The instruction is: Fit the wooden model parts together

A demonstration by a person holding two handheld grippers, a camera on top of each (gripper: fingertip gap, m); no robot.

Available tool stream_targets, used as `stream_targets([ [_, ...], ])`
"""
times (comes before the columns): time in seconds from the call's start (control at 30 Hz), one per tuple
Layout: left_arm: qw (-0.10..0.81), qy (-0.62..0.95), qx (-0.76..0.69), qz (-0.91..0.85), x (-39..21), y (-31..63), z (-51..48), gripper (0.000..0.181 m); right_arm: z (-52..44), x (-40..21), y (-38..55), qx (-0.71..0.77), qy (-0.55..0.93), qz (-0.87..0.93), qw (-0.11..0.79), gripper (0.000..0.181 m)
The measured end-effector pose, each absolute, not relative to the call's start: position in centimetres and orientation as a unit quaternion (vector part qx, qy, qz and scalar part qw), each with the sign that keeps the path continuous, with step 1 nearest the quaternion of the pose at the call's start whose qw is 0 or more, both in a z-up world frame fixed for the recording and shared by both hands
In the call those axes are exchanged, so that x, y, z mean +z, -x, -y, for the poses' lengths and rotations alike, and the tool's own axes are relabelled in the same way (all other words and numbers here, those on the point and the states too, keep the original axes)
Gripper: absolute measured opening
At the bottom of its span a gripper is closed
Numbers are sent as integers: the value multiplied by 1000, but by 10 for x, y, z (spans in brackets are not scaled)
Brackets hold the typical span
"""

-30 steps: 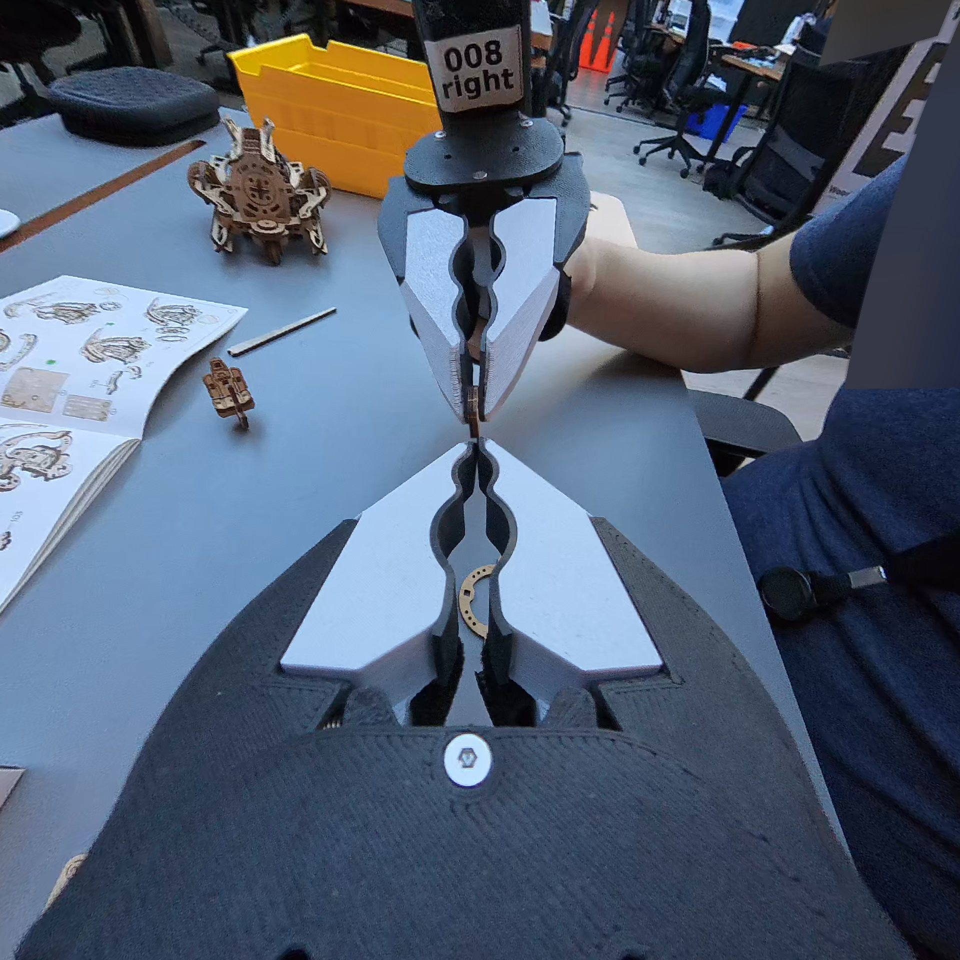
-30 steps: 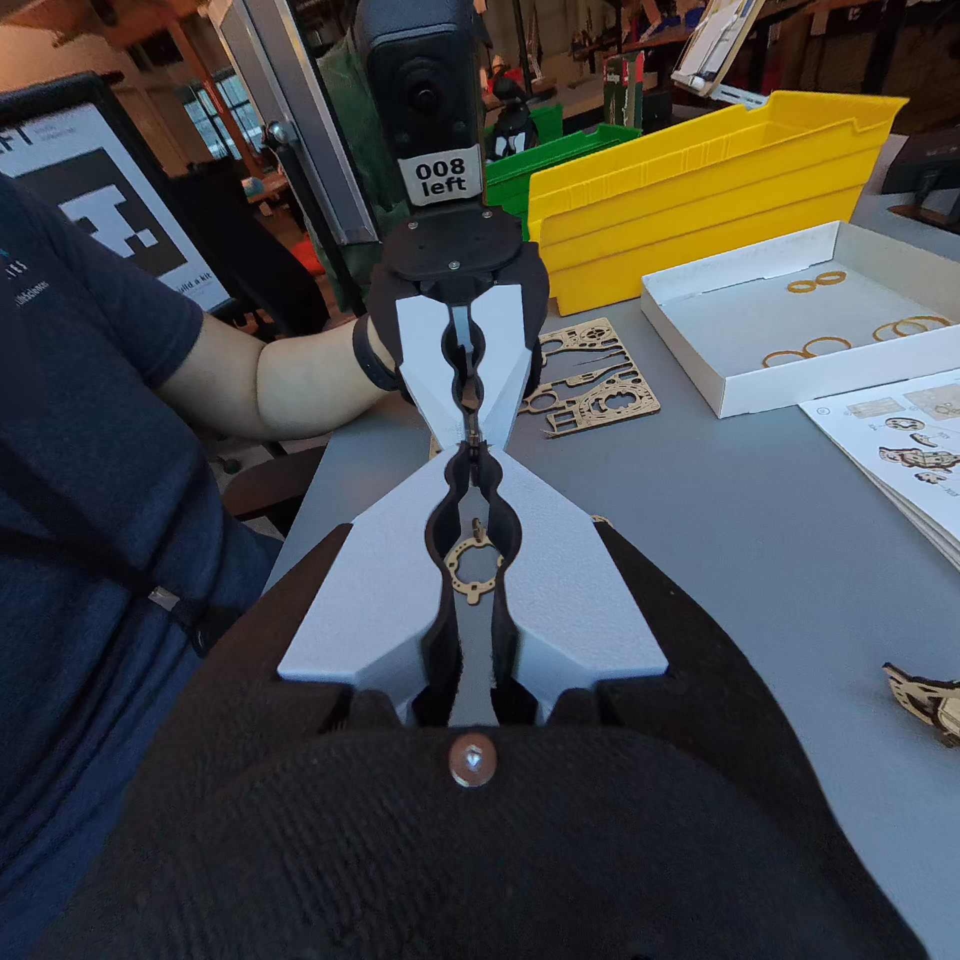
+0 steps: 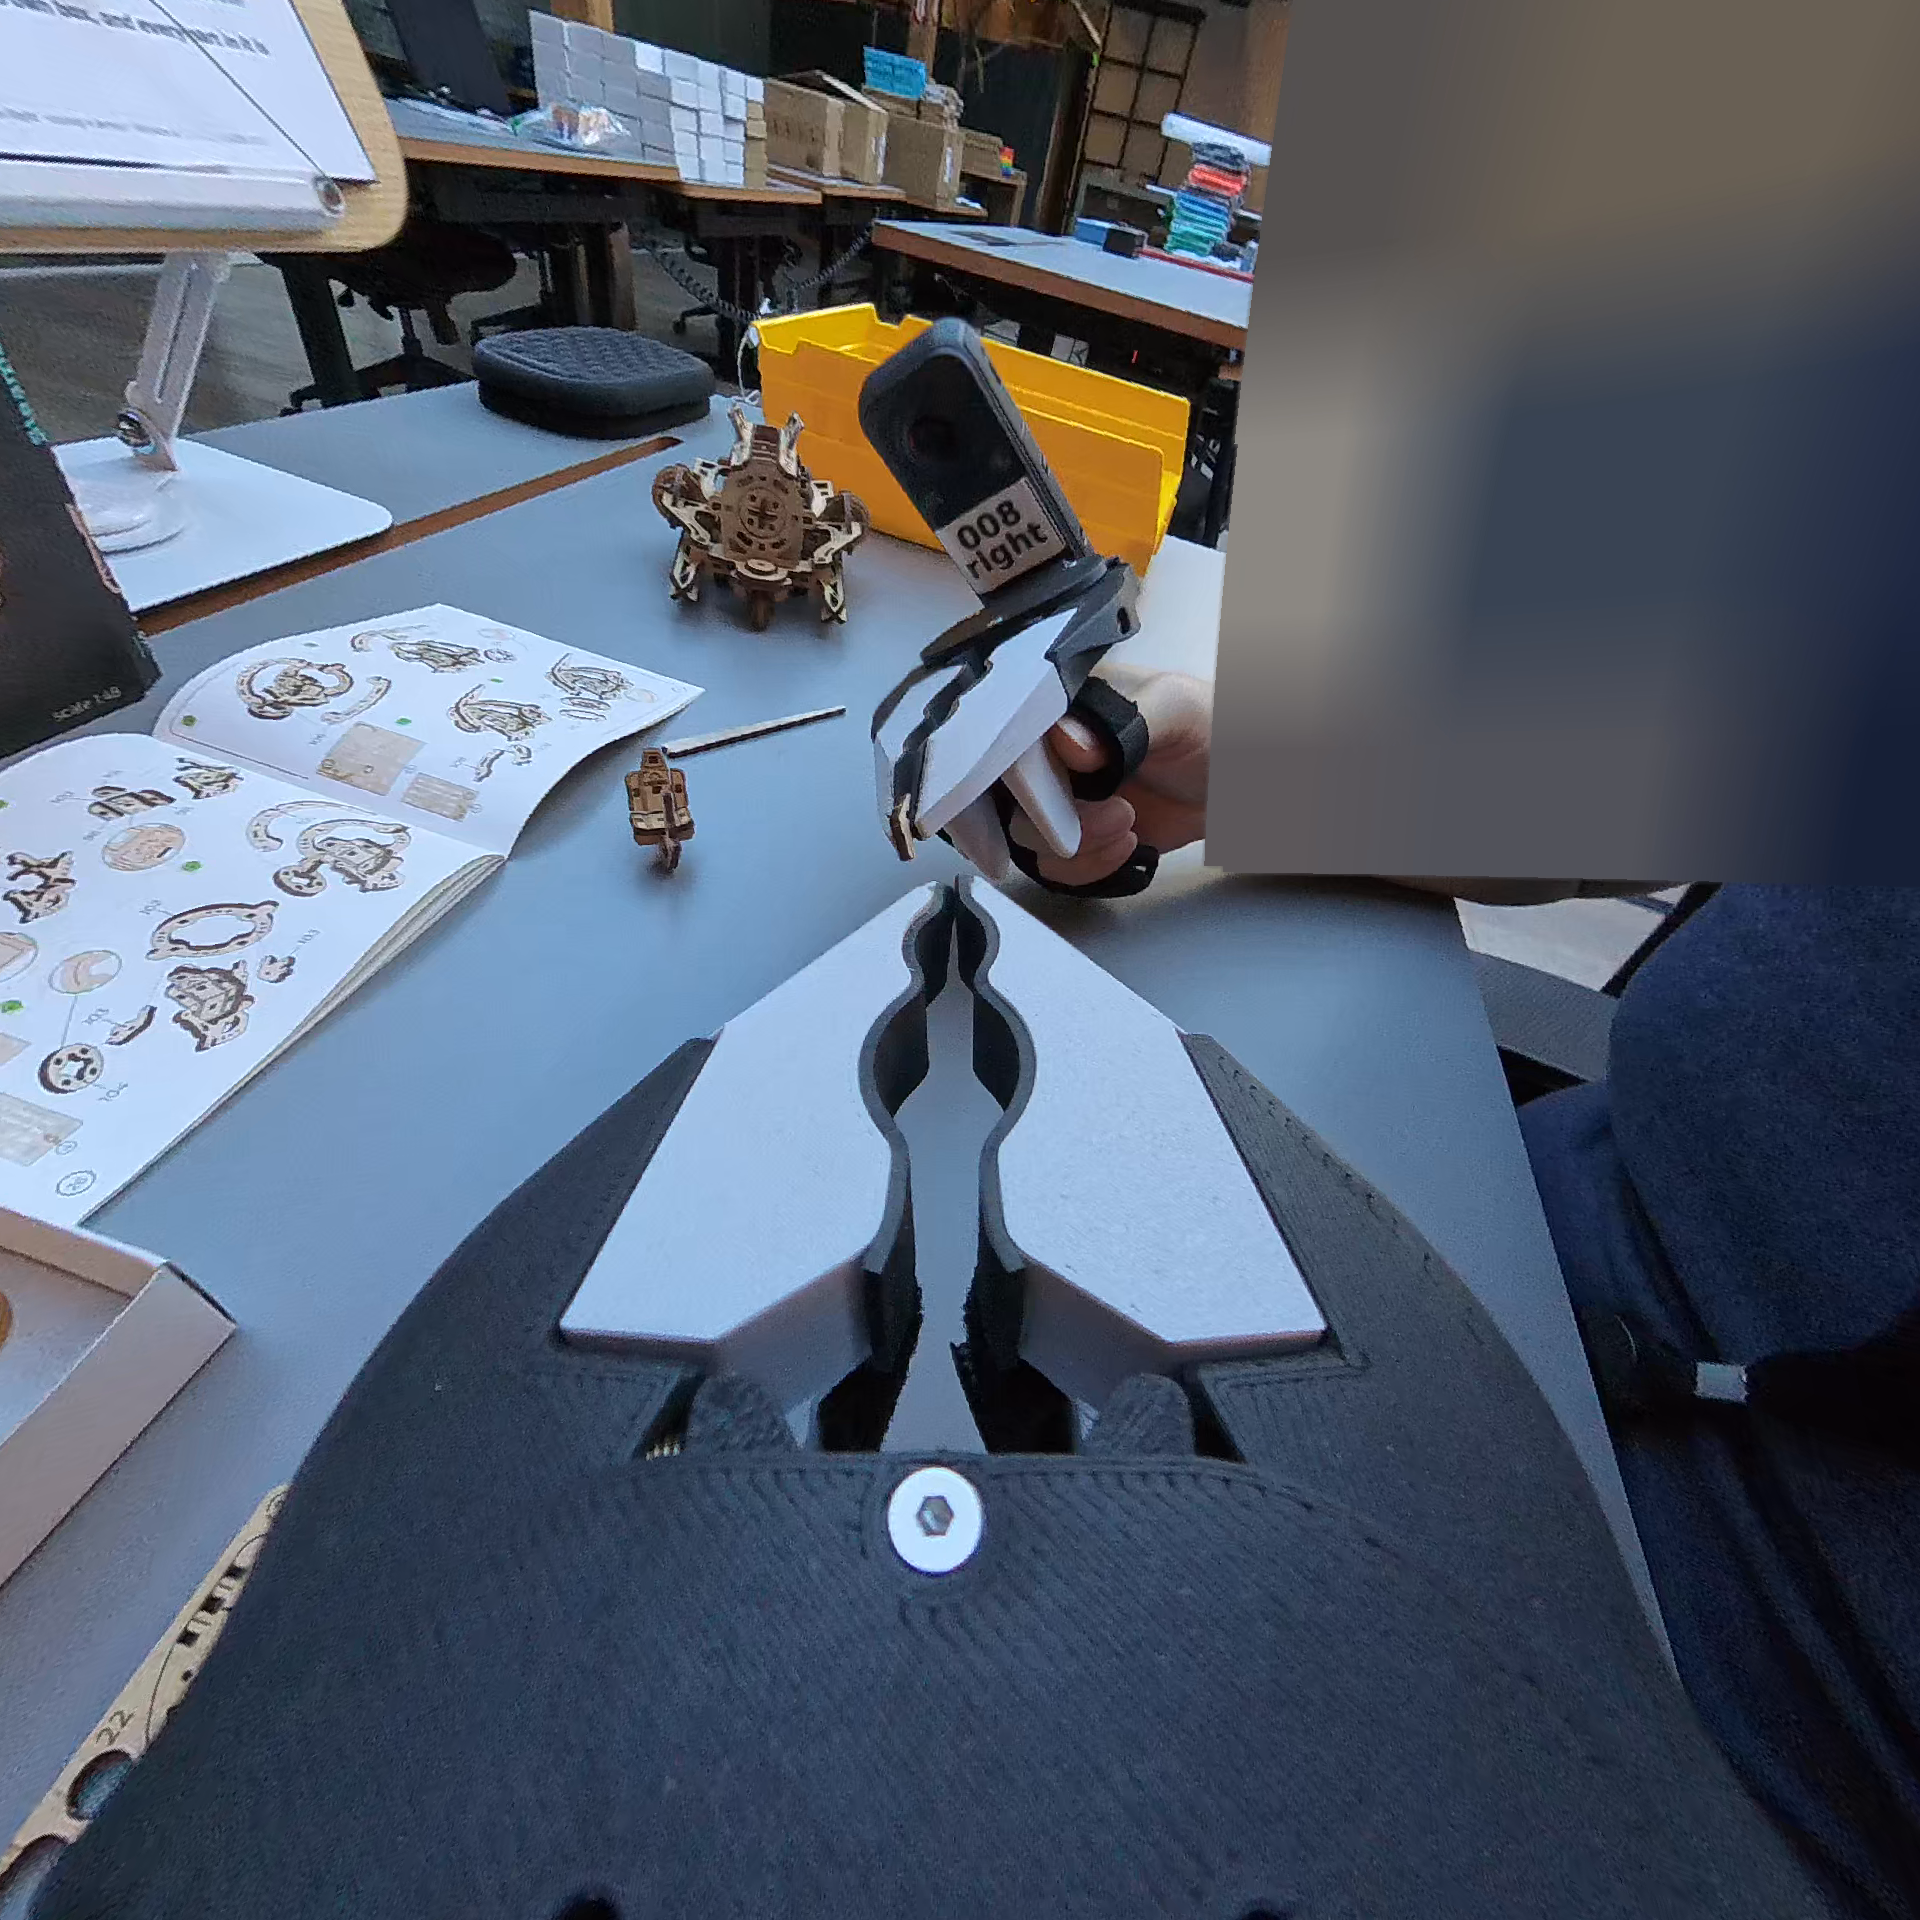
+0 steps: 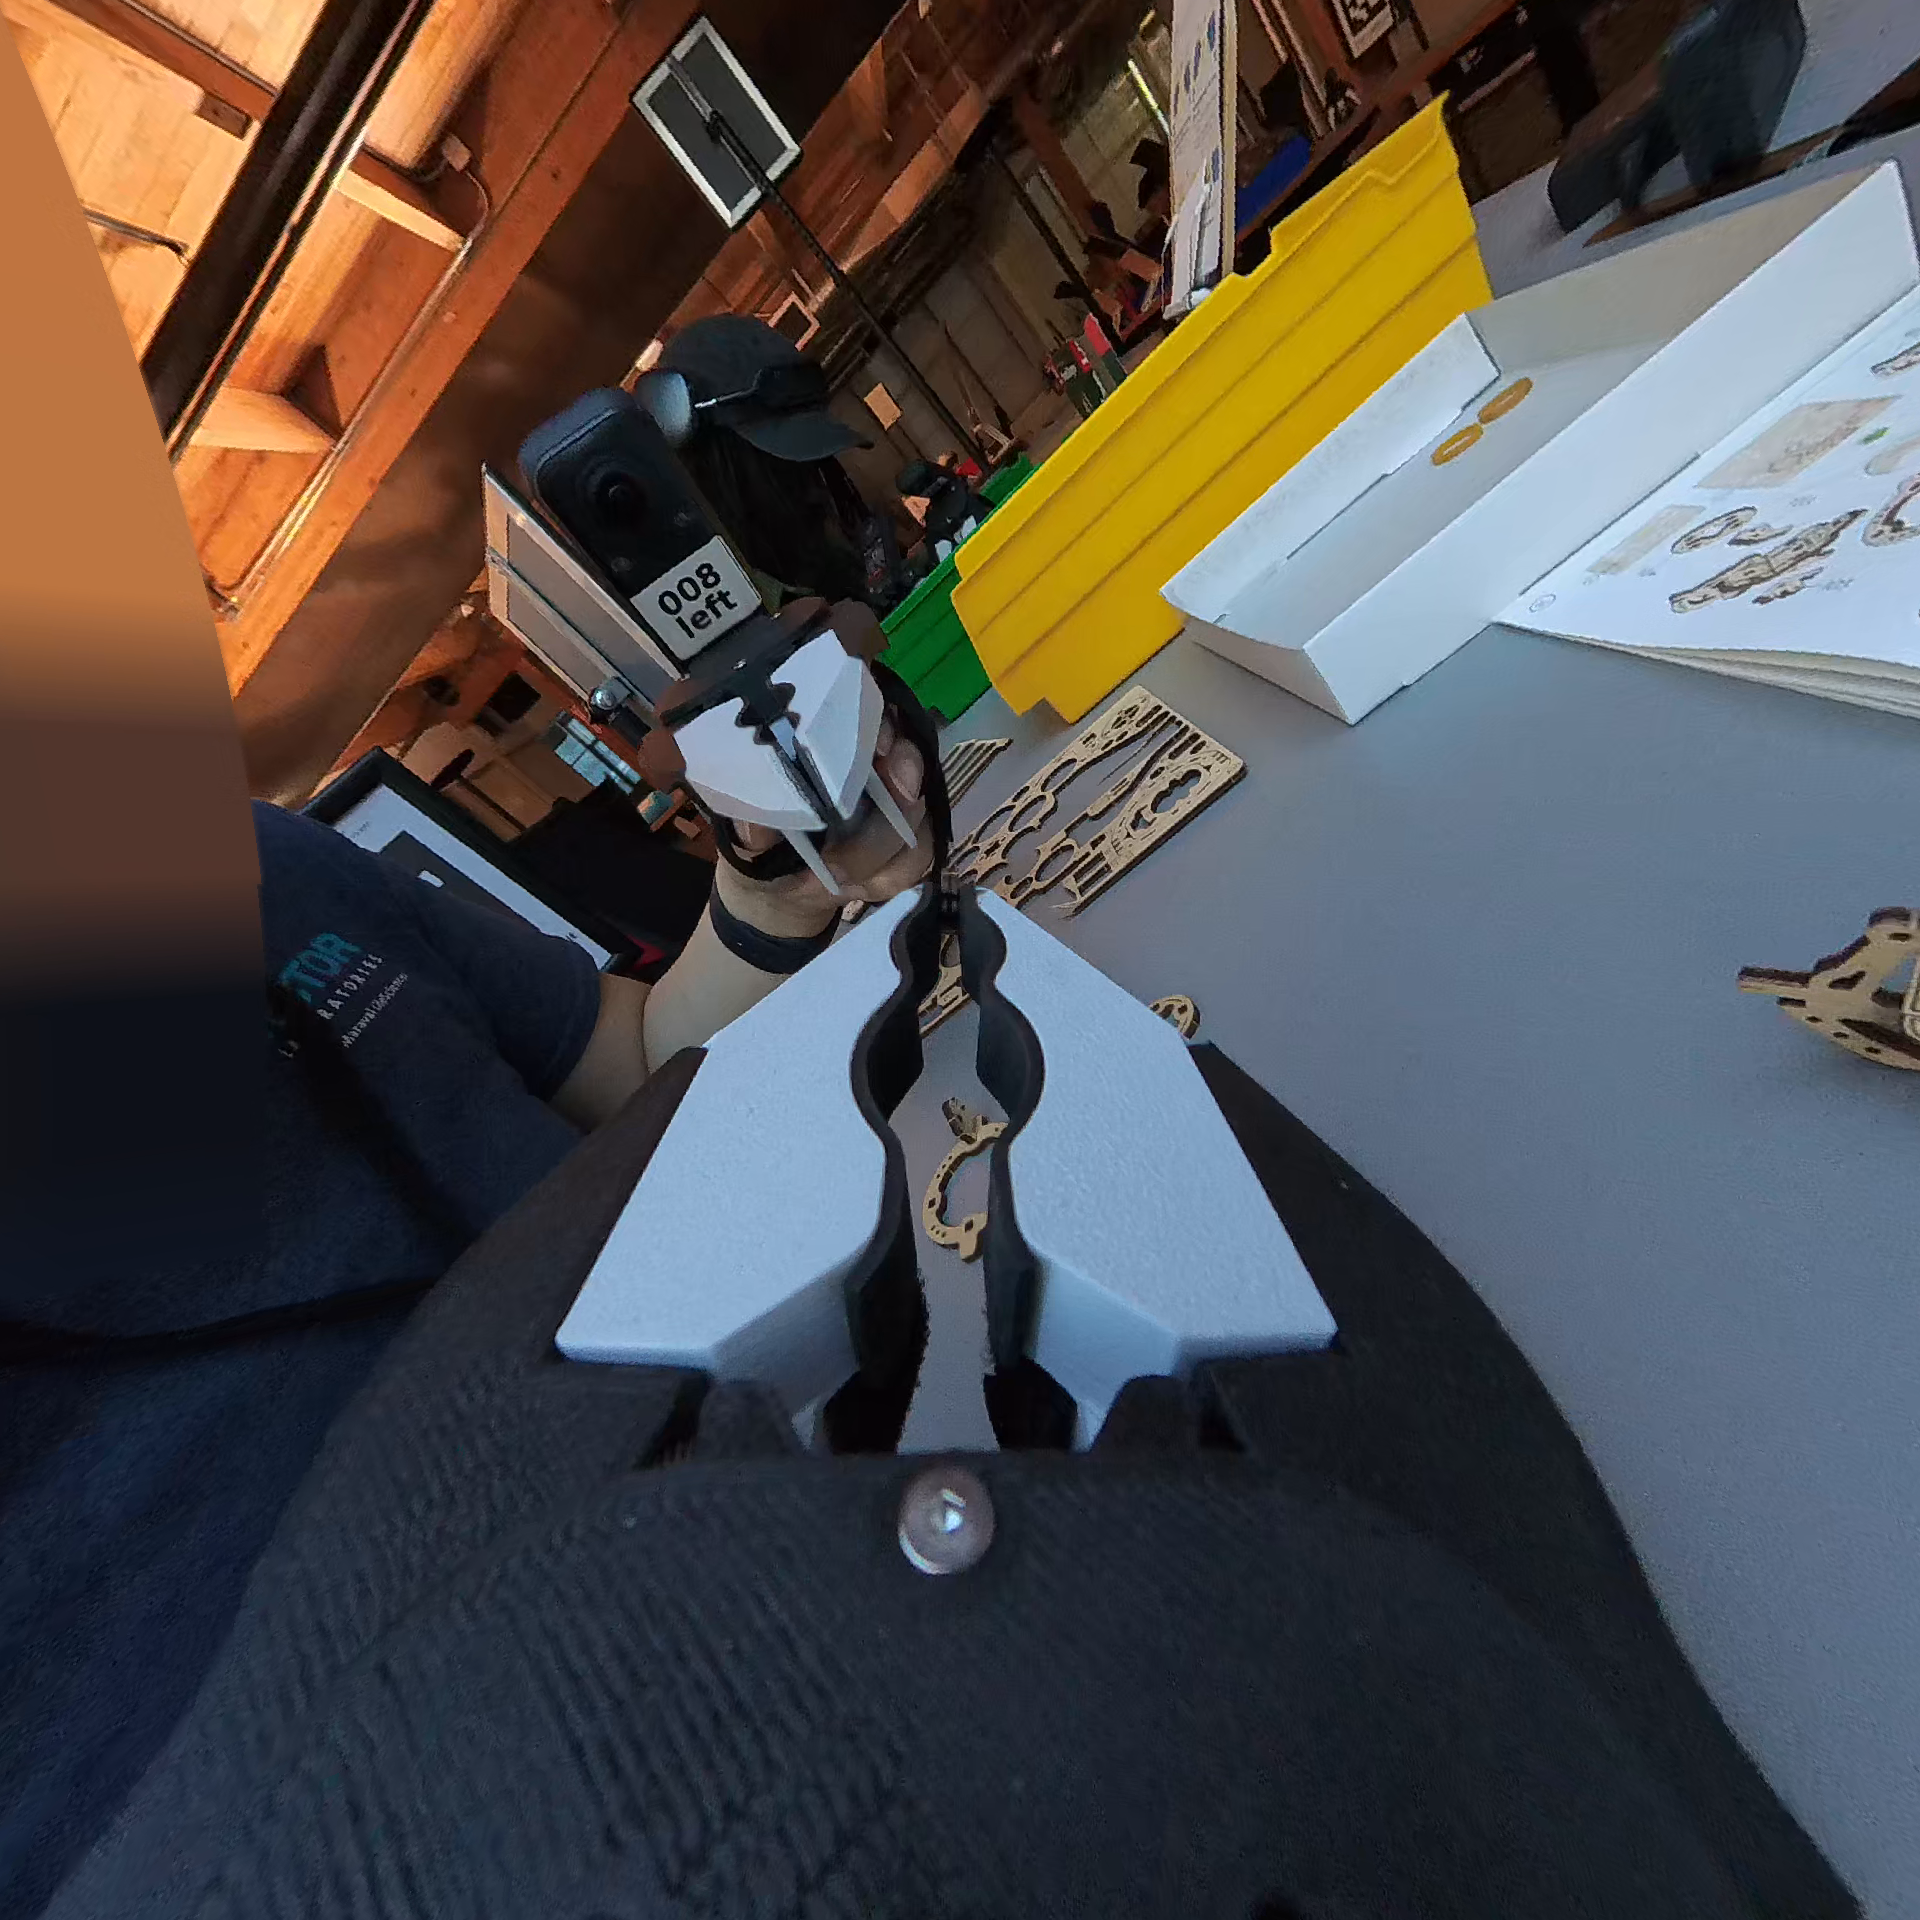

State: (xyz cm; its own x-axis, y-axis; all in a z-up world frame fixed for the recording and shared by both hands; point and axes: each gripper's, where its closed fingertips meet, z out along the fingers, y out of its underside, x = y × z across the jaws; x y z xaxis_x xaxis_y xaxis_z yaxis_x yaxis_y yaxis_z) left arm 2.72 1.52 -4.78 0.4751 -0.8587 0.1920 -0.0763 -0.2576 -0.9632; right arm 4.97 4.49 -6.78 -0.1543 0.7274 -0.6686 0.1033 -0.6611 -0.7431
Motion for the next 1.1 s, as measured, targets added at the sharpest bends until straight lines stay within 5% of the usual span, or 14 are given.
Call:
stream_targets([
  [0.03,509,693,-387,-333,-47,-26,-16,0,-46,-69,-50,678,611,338,228,1],
  [1.1,532,709,-334,-321,-50,-7,-31,0,-48,-95,-49,589,656,402,249,1],
])
